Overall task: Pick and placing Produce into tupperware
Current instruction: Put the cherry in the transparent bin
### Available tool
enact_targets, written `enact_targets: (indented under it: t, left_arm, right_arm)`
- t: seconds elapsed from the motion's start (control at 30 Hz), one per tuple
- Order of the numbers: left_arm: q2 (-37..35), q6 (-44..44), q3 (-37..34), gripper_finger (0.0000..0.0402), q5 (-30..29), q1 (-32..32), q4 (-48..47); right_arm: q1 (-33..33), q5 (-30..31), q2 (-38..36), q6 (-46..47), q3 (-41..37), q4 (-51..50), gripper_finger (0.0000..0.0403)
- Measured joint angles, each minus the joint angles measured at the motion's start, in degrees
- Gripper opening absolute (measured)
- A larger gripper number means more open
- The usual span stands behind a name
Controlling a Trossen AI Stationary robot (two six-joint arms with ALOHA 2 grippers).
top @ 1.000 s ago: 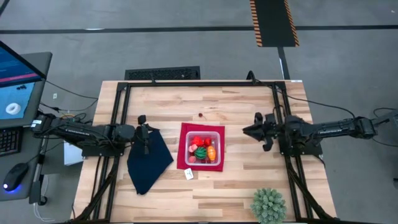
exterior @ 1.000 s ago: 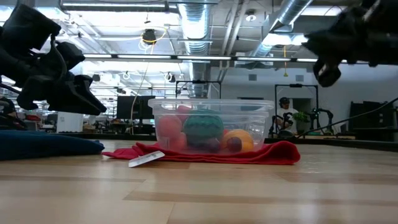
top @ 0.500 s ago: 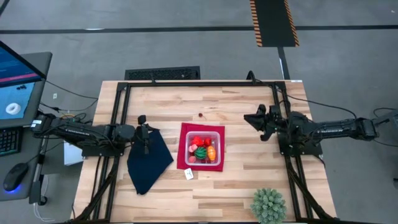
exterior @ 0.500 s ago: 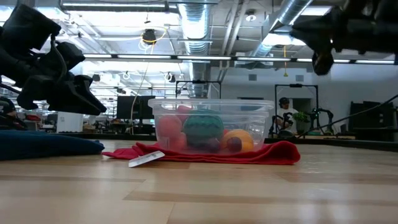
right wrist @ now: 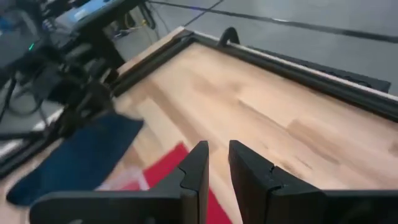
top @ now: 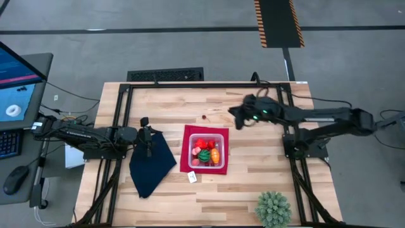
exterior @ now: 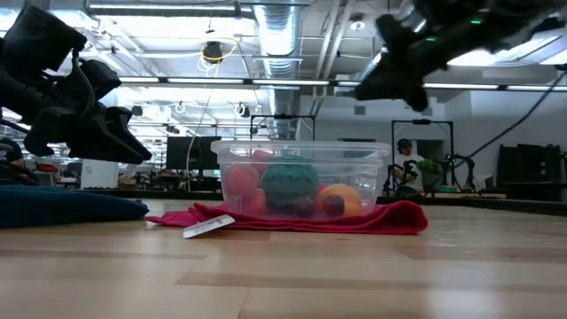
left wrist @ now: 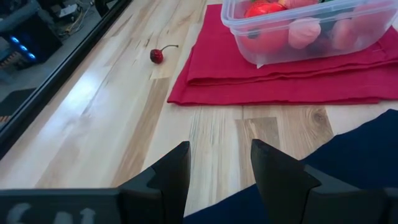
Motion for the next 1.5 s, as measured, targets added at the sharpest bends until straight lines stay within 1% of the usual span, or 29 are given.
enact_targets:
  t: [0.1,0.17,0.27,0.33,0.43,0.57,0.63,0.7,0.8,1.0,1.3,1.4,1.5]
  left_arm:
    - [-0.02,-0.50,0.00,0.0160,-0.01,0.00,0.01]
    - [-0.02,-0.19,0.00,0.0160,0.00,0.00,0.01]
    - [-0.01,-0.09,0.00,0.0160,0.00,0.00,0.00]
    - [-0.02,-0.51,0.00,0.0160,-0.02,0.00,0.00]
    - [-0.02,-0.33,0.00,0.0160,-0.02,0.00,0.00]
    - [-0.02,0.03,0.00,0.0160,-0.02,0.00,0.00]
    - [-0.02,-0.49,0.00,0.0160,-0.02,0.00,0.00]
    - [-0.02,-0.49,0.00,0.0160,-0.02,0.00,0.00]
    - [-0.02,0.08,0.00,0.0160,-0.02,0.00,0.00]
    - [-0.02,-0.48,0.00,0.0160,-0.03,0.00,0.01]
    - [0.00,-0.47,0.00,0.0160,-0.03,0.00,0.00]
    - [0.00,0.08,0.00,0.0160,-0.03,0.00,0.00]
    - [0.00,-0.14,0.00,0.0160,-0.02,0.00,0.00]
  right_arm:
    - [-2.06,-0.50,7.15,0.94,6.52,-0.01,0.0086]
    - [-3.56,-2.61,11.66,1.27,11.15,-1.78,0.0082]
    - [-5.86,-4.88,18.54,0.67,18.77,-10.81,0.0081]
    - [-6.94,-7.22,23.51,-0.69,23.63,-16.84,0.0091]
    - [-7.86,-10.69,30.83,-1.94,29.93,-23.74,0.0126]
    - [-7.76,-14.39,39.96,-3.62,36.60,-30.17,0.0193]
    - [-7.33,-14.73,43.66,-4.94,39.81,-32.99,0.0219]
    - [-6.96,-14.43,46.43,-7.05,42.40,-34.42,0.0230]
    - [-6.61,-14.19,49.77,-8.47,44.94,-36.00,0.0230]
    - [-6.87,-14.33,54.57,-10.63,46.94,-38.29,0.0204]
    - [-7.89,-13.09,55.57,-12.12,47.22,-37.79,0.0184]
    - [-8.22,-14.67,55.57,-12.05,47.22,-37.78,0.0182]
    - [-8.62,-18.10,56.13,-11.16,47.22,-37.08,0.0180]
